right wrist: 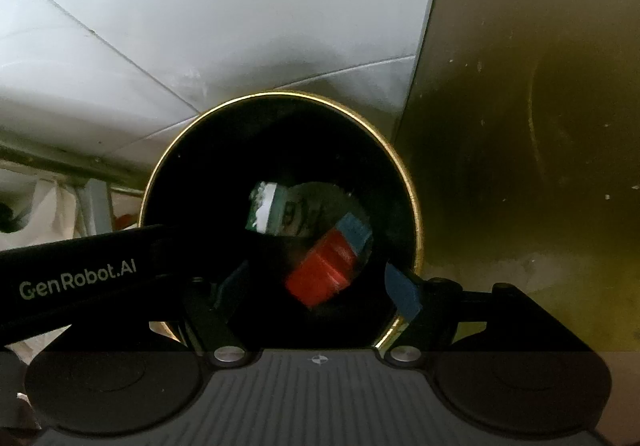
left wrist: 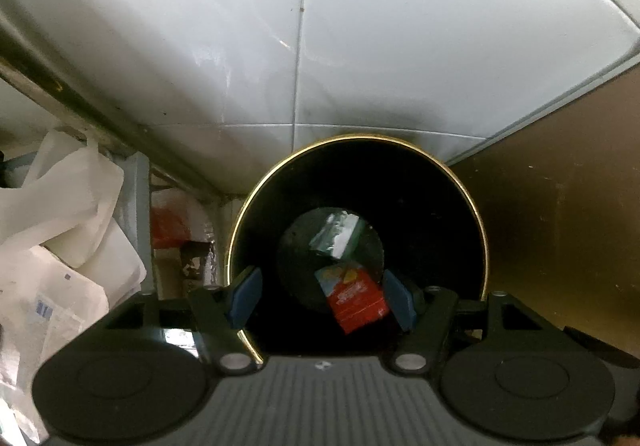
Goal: Collect trash
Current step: 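Open both grippers over the bin, dropping both cartons inside, then raise both tools back up toward the trash on the counter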
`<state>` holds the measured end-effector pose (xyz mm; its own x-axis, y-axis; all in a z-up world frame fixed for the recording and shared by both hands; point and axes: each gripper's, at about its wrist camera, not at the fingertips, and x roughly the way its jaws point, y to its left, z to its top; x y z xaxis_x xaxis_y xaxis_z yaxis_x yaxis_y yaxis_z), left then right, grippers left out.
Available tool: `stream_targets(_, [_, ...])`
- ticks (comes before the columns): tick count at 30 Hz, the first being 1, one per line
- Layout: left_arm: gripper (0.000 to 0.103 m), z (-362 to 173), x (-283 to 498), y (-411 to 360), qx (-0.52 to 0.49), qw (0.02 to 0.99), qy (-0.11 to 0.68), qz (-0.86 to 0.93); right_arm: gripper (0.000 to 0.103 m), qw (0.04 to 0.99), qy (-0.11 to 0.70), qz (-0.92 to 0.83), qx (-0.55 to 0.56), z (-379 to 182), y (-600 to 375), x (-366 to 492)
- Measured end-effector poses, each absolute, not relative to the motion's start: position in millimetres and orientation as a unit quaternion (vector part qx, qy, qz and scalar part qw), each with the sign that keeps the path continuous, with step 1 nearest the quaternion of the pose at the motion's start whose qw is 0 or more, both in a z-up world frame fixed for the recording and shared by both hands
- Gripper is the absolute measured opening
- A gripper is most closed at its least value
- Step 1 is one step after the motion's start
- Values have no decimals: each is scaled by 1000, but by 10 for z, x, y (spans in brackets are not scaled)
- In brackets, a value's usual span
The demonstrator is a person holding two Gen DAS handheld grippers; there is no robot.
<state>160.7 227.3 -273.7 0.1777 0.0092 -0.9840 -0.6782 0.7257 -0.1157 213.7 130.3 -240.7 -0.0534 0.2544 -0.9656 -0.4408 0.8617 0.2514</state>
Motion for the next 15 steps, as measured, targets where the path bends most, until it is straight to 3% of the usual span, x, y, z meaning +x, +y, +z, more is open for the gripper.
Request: stream_targets(15, [60,-1967,1418,2208,-249,761,541,257,80,723,639,254,-58,-1766,1135,2096])
